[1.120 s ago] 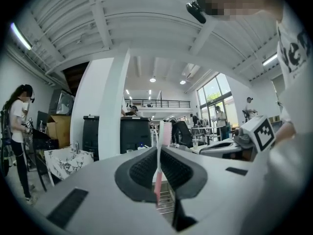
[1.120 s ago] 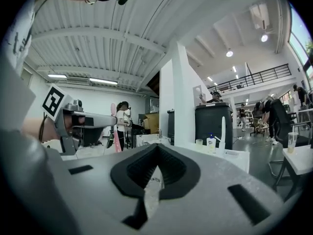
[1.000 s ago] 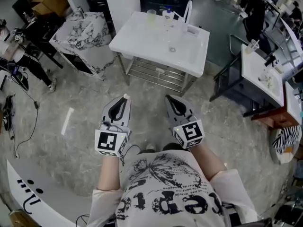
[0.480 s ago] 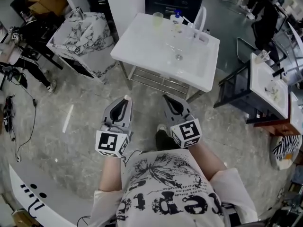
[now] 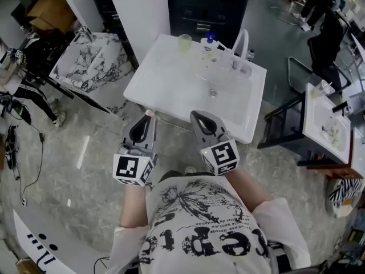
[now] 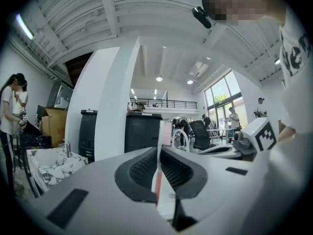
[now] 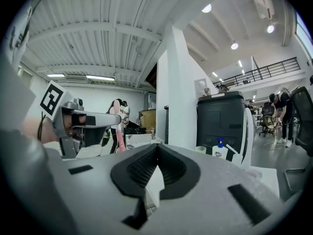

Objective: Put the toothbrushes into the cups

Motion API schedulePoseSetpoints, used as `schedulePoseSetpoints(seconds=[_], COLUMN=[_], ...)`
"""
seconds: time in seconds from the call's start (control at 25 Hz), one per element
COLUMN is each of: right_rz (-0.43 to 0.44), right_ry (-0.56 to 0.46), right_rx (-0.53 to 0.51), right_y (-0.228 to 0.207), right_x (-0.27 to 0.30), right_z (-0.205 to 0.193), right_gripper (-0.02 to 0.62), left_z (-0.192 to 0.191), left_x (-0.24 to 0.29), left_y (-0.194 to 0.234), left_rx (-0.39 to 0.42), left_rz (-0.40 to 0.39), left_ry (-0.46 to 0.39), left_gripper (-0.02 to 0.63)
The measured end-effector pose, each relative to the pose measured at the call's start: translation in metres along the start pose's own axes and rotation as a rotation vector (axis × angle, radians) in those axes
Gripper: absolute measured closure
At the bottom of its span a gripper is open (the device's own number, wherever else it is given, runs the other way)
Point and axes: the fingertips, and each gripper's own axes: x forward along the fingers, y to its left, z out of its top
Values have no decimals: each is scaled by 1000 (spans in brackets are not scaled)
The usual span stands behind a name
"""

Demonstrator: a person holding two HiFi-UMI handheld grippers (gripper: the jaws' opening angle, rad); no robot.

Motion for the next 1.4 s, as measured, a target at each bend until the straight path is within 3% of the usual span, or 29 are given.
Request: schedulePoseSetpoints(seconds=[0.52, 0.92, 1.16, 1.4], right_rz=[-93, -297, -415, -512], right_ry=[30, 72, 99, 132], right_rx=[43, 91, 121, 144], right_y=[-96, -166, -198, -228], right_x=[79, 191, 235, 259], right_z=[-9, -3, -8, -20], right_gripper=[603, 603, 603, 603], left_z=[-17, -16, -28, -42], left_x=[124, 255, 324, 387], left_y=[38, 122, 137, 148], left_rx=[-3, 16, 19, 13], left_rz=[-86, -305, -504, -602], left_ry=[47, 60, 51, 59], left_gripper=[580, 580, 580, 580])
